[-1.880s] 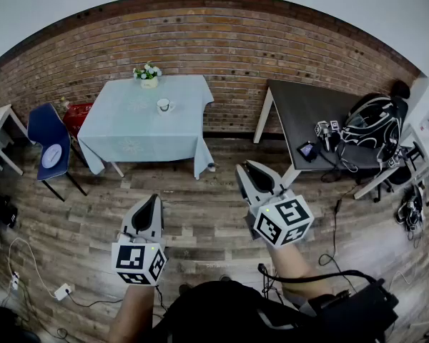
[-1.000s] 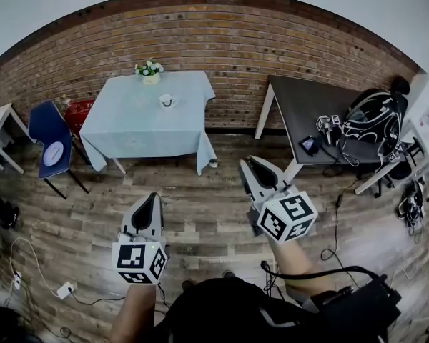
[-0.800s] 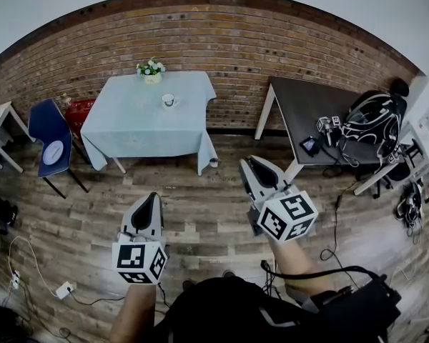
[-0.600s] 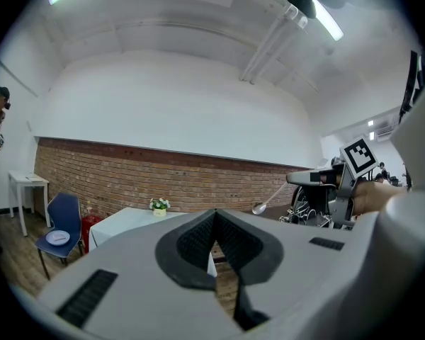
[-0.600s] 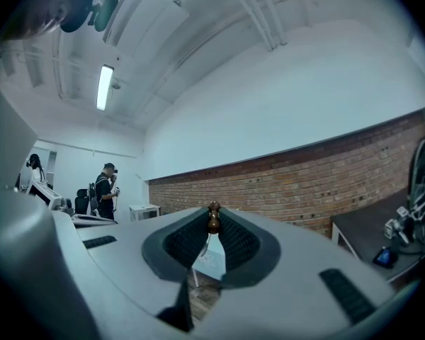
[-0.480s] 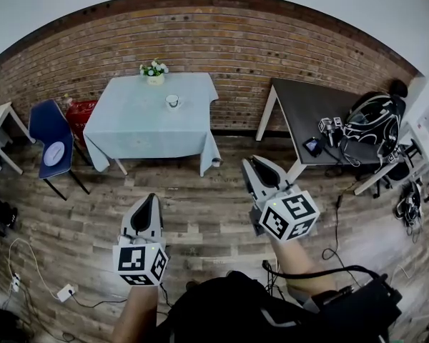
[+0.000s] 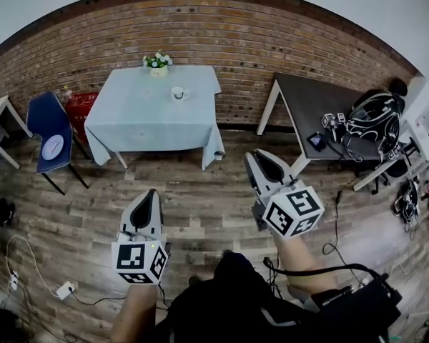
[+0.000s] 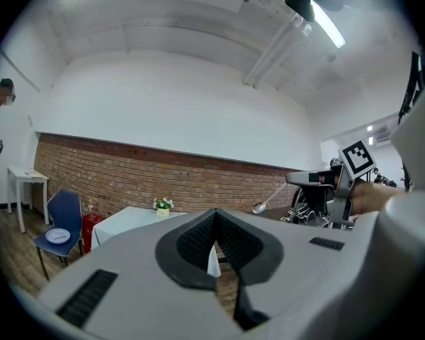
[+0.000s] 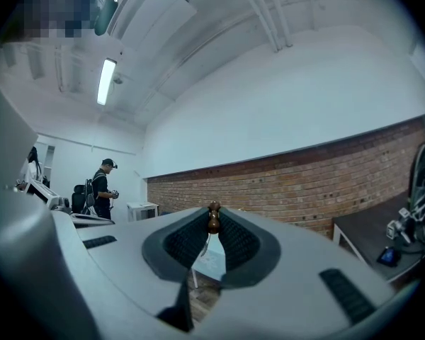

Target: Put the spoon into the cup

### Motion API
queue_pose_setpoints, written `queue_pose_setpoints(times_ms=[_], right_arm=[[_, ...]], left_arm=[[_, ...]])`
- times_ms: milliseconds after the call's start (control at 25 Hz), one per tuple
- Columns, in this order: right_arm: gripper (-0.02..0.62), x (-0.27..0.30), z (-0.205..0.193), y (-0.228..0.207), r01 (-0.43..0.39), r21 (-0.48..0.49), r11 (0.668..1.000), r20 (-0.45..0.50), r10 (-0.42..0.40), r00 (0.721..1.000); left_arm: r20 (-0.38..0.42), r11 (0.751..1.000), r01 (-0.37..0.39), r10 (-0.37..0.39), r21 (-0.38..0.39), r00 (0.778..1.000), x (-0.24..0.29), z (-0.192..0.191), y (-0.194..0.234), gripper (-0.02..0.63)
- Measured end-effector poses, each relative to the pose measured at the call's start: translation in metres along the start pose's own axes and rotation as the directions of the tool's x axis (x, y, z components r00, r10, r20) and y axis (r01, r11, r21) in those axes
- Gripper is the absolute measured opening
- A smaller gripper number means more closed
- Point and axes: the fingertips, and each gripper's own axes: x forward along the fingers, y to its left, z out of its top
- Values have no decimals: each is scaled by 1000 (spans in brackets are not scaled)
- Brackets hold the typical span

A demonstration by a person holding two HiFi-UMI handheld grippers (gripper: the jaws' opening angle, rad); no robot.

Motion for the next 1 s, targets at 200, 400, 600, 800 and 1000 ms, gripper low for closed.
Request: queue_pose_setpoints(times_ms=[200, 400, 600, 800, 1000], right_arm=[[55, 28, -2, -4, -41, 5, 999, 16, 41, 999], [55, 65, 2, -9, -93, -5, 996, 10, 93, 996], [55, 102, 4, -26, -127, -6, 992, 11, 128, 992], [55, 136, 7, -51, -148, 3, 989, 11, 147, 989], [55, 163, 5, -83, -150, 7, 989, 7, 150, 989]], left_arm=[[-7, 999, -36, 36, 5, 999, 14, -4, 16, 9], [-19, 996, -85, 85, -1, 996, 36, -2, 35, 9], [-22, 994, -111, 111, 4, 994, 68, 1, 45, 9], [-37, 992, -124, 124, 20, 992, 105, 2, 53, 9], [-60, 991, -136, 137, 18, 989, 146, -3, 56, 9]])
